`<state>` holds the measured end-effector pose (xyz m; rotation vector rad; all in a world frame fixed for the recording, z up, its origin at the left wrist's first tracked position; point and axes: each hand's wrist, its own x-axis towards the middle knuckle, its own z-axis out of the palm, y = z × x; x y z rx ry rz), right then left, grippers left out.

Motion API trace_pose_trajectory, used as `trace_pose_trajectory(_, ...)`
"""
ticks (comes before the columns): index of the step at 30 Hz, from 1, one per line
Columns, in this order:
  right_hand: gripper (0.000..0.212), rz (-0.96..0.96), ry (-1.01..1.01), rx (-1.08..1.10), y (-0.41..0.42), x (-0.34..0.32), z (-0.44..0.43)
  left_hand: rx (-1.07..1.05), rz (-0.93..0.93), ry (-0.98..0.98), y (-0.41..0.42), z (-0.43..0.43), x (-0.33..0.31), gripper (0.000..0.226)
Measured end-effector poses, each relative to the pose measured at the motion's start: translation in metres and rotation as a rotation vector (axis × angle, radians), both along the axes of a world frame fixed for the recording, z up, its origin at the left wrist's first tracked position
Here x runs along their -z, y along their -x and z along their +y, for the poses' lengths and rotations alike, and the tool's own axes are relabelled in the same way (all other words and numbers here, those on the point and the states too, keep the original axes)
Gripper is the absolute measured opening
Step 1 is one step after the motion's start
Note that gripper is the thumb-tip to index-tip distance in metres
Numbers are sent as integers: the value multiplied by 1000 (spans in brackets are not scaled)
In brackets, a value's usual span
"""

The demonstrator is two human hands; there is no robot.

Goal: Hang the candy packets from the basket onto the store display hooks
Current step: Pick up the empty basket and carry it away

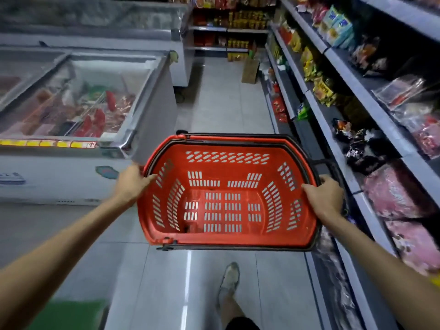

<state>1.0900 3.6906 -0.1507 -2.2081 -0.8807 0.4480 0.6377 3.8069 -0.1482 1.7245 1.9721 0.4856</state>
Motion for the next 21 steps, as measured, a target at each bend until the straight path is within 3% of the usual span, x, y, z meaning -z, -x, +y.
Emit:
trace_pose_trajectory(4,15,41,64,2,-22,46,79,-79,-20,154,-30,82,47,36)
trace_pose_trajectory(8,18,63,115,-14,-36,100,145,-123,-58,258,-48,137,110,27)
trace_pose_trajectory(15,42,181,314,2,-58,253,232,-188,-171,429,-68,211,273,28)
trace_pose_trajectory(21,57,542,505,123,-77,408,282,-172,-136,501,-88,259,421,37)
